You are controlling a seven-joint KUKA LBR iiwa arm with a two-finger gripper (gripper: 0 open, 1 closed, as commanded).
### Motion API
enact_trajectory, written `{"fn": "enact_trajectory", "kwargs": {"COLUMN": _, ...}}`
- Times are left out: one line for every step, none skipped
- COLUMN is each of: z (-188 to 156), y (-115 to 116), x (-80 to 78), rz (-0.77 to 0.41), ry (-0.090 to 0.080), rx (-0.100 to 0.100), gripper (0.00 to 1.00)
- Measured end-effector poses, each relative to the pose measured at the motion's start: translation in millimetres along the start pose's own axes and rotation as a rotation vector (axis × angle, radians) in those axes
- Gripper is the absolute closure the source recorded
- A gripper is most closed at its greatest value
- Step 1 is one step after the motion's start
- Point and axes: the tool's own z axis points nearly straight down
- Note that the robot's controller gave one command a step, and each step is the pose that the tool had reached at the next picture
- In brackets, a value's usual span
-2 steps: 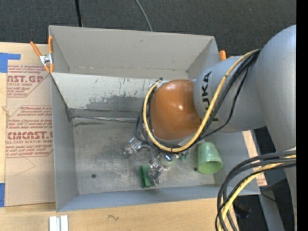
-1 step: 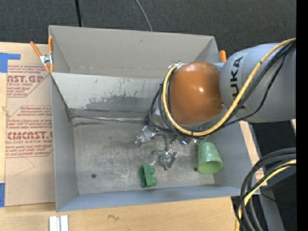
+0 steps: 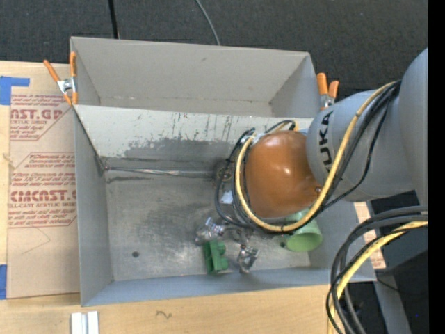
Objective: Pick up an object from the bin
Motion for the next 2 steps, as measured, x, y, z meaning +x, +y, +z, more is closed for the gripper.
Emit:
{"fn": "enact_trajectory", "kwargs": {"z": -2.5, "y": -1.5, "x": -1.9, "rz": 0.001, "ry": -0.006, "rx": 0.005, "gripper": 1.0}}
{"fn": "enact_trajectory", "kwargs": {"z": -186.4, "y": 8.4, "x": -23.7, "rz": -0.077, "ry": -0.01, "rx": 0.012, "gripper": 1.0}}
